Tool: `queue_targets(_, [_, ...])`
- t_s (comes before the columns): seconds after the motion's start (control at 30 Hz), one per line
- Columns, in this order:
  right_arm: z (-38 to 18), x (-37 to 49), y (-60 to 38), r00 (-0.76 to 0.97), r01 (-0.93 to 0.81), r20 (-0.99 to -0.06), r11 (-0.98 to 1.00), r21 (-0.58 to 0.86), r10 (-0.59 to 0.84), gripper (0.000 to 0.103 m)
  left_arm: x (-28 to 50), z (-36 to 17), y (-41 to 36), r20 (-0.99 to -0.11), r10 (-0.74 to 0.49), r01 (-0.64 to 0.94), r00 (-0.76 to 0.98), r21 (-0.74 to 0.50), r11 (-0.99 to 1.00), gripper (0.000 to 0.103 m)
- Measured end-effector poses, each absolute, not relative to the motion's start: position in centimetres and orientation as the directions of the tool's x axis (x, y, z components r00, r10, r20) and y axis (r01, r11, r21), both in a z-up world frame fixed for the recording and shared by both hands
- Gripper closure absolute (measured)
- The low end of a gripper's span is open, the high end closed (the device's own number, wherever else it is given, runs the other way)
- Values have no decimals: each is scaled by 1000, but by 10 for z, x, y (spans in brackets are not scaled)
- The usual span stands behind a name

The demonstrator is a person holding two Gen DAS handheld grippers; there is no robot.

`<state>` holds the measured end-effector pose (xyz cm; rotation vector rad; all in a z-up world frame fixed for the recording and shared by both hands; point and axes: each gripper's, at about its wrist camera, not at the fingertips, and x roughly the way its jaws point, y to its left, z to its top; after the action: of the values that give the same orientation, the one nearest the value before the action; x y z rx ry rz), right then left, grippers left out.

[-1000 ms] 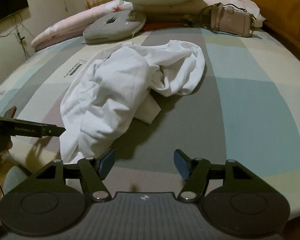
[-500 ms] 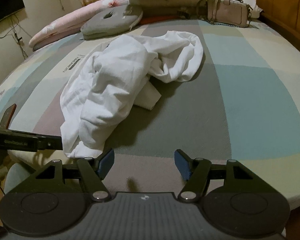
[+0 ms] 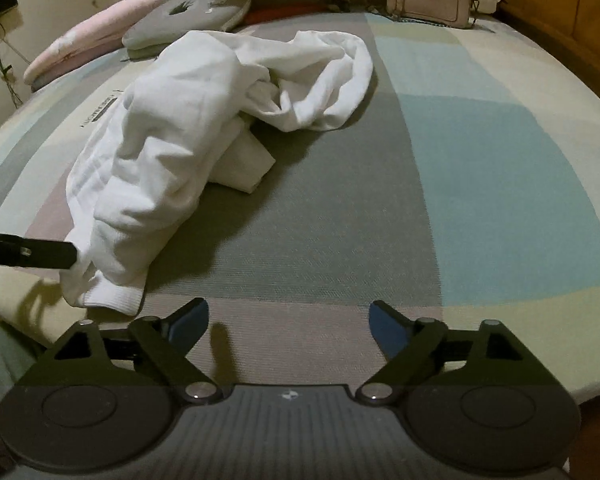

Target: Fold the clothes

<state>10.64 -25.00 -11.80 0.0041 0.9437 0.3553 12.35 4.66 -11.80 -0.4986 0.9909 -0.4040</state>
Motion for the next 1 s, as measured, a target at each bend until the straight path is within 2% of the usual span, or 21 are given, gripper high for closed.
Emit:
queue_targets(0.13, [-121, 105, -248, 536, -311, -787, 938, 152, 305, 3, 132, -127, 49, -680, -557, 69, 476, -603, 795, 62])
queue_targets(0.23, [-122, 107, -244, 538, -315, -785, 937, 151, 307, 0, 139, -127, 52, -673, -546, 58, 499, -603, 796, 67])
queue_targets(0.33, [-124, 108, -240, 542, -325, -788, 938, 123, 291, 0, 146, -128, 53, -693, -497, 18, 523, -574, 819, 85])
queue_targets(0.37, [-124, 107, -238, 543, -329, -789, 937, 115, 287, 0, 147, -128, 53, -703, -479, 12, 525, -557, 830, 94])
queue_targets(0.47, [-125, 107, -238, 544, -336, -789, 936, 108, 286, 0, 147, -120, 50, -720, -436, 35, 541, -498, 866, 100])
queue_targets(0.67, [-123, 110, -239, 534, -322, -796, 939, 117, 283, 0, 158, -92, 75, -750, -313, 41, 583, -357, 933, 101])
queue_targets(0.83, [-119, 112, -242, 546, -294, -799, 951, 99, 252, 0, 176, -75, 109, -813, -149, 41, 563, -152, 987, 101])
queue_targets(1.0, [-108, 115, -244, 573, -278, -785, 957, 87, 238, 0, 194, -60, 150, -830, 38, 6, 556, 50, 999, 101])
